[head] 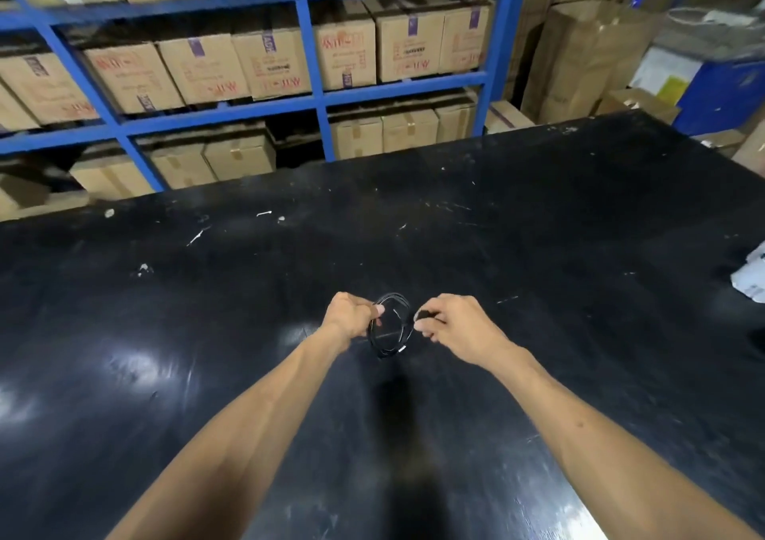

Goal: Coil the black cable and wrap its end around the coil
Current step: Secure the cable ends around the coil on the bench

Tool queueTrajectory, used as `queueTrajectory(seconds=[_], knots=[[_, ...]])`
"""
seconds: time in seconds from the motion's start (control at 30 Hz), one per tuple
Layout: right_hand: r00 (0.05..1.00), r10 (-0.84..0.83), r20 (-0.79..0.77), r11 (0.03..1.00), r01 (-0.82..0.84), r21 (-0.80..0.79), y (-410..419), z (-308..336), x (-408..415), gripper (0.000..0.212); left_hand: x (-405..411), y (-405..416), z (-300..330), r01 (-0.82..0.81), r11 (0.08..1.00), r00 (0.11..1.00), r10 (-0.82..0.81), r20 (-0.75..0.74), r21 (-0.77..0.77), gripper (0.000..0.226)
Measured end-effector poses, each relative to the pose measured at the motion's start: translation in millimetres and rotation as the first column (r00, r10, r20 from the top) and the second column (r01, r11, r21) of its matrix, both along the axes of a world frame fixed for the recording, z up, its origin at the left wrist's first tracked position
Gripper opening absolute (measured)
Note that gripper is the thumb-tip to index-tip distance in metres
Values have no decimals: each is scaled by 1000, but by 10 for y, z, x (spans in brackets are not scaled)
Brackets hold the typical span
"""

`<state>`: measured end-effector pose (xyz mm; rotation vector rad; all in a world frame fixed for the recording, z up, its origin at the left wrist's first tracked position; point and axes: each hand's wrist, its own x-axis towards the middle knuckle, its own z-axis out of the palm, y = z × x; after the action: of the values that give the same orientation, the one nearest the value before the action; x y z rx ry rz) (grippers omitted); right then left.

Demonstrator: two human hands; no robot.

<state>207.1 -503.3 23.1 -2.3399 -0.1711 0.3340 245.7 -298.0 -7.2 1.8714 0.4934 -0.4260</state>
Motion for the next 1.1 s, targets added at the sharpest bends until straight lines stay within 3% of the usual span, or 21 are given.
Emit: queueTrajectory(seconds=[0.07, 0.17, 0.23, 0.33, 0.5, 0.63, 0.77, 0.83, 0.97, 1.1], knots=[[996, 71, 58, 993, -65, -103, 42, 45, 2, 13, 2, -31, 110, 19, 999, 999, -17, 51, -34, 13], [986, 36, 160, 985, -8, -173, 85, 149, -39, 18, -55, -55, 314, 65, 996, 992, -57, 115, -65, 16], [976, 3, 218, 990, 28, -141, 95, 193, -50, 18, -89, -63, 411, 97, 992, 987, -86, 136, -77, 18], [952, 30, 306, 996, -2, -92, 124, 255, -105, 17, -154, -91, 517, 133, 987, 980, -117, 158, -93, 42], [857, 9, 516, 999, -31, 33, 148, 321, -234, 9, -237, -106, 700, 61, 978, 986, -29, 162, -200, 69], [848, 21, 530, 999, -42, 28, 121, 273, -256, 7, -278, -104, 815, 43, 963, 991, -7, 134, -268, 62], [843, 18, 538, 1000, -22, 1, 96, 282, -271, 9, -307, -123, 878, 130, 941, 990, -104, 100, -313, 21], [822, 4, 570, 1000, -12, 10, 83, 309, -283, 12, -320, -130, 895, 158, 925, 987, -146, 60, -346, 13], [809, -59, 584, 997, 21, 71, 77, 358, -283, 12, -343, -122, 934, 212, 916, 977, -193, 91, -340, 8], [856, -118, 504, 992, 75, 105, 111, 500, -287, 12, -359, -85, 1016, 214, 951, 973, -187, 134, -223, 28]])
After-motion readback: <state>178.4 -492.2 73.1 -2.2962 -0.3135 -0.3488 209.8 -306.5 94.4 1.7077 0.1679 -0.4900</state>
